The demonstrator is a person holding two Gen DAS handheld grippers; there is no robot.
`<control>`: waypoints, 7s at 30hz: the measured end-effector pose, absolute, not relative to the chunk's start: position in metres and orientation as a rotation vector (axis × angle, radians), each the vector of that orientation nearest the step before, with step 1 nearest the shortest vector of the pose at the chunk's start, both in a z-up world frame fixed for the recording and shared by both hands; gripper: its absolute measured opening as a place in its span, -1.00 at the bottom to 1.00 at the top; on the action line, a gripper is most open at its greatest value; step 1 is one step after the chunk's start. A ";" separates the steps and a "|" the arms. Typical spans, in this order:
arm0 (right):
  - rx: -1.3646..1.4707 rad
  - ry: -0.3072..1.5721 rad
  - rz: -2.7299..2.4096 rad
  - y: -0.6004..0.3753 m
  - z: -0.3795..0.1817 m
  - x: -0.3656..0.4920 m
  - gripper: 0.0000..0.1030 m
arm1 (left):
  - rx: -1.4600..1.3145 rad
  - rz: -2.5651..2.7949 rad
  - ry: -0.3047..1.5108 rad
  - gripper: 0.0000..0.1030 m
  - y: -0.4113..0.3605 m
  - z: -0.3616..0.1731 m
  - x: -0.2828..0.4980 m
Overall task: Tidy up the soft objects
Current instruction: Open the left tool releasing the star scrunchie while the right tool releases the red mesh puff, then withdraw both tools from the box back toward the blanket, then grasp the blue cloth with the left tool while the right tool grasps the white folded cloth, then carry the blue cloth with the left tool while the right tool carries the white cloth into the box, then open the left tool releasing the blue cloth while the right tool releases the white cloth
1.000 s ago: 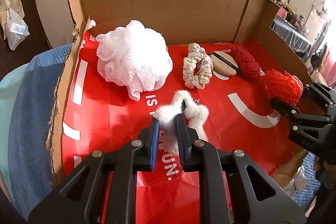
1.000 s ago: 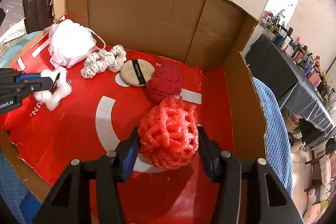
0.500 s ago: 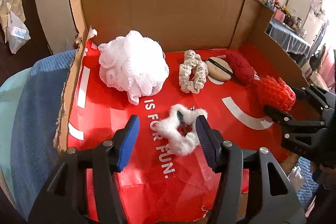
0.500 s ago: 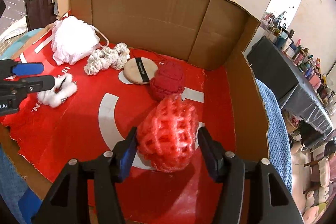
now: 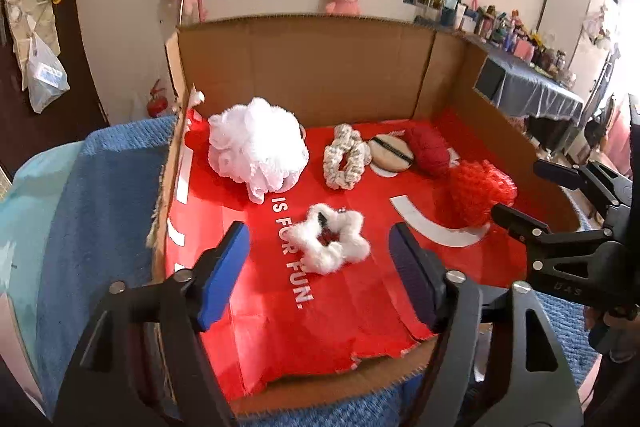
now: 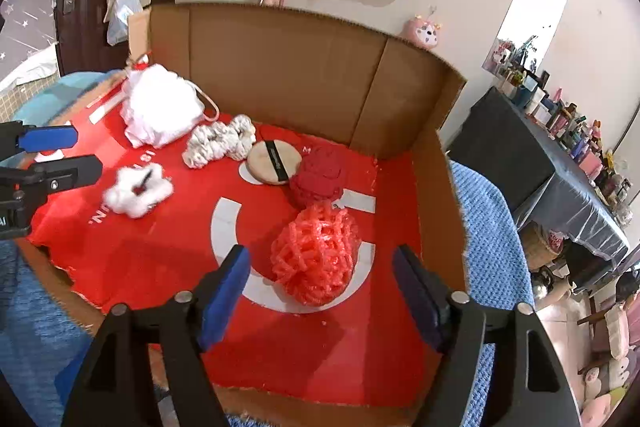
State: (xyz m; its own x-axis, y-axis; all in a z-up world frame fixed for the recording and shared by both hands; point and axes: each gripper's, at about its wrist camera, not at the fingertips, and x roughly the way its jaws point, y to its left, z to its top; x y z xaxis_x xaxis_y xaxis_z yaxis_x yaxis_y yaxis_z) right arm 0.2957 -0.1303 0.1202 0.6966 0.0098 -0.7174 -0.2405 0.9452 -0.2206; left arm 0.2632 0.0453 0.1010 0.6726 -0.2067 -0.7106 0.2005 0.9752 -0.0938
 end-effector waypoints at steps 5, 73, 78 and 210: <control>-0.288 0.748 0.150 -0.132 0.137 0.277 0.65 | -0.010 -0.227 0.742 0.44 0.044 0.118 0.240; -0.088 0.794 0.199 -0.176 0.075 0.149 1.00 | 0.117 -0.259 0.798 0.79 0.000 0.042 0.116; -0.122 0.835 0.200 -0.177 0.069 0.158 0.98 | 0.156 -0.285 0.851 0.79 -0.005 0.037 0.131; -0.206 0.900 0.444 -0.134 0.106 0.266 0.17 | 0.167 -0.469 0.799 0.50 -0.014 0.087 0.230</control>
State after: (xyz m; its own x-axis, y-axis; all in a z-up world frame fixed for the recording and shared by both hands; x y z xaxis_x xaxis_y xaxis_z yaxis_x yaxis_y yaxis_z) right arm 0.2656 -0.1336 0.1058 0.5392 0.2854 -0.7924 -0.4555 0.8902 0.0107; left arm 0.2304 -0.0136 0.0866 0.6019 -0.3408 -0.7222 0.4644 0.8851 -0.0305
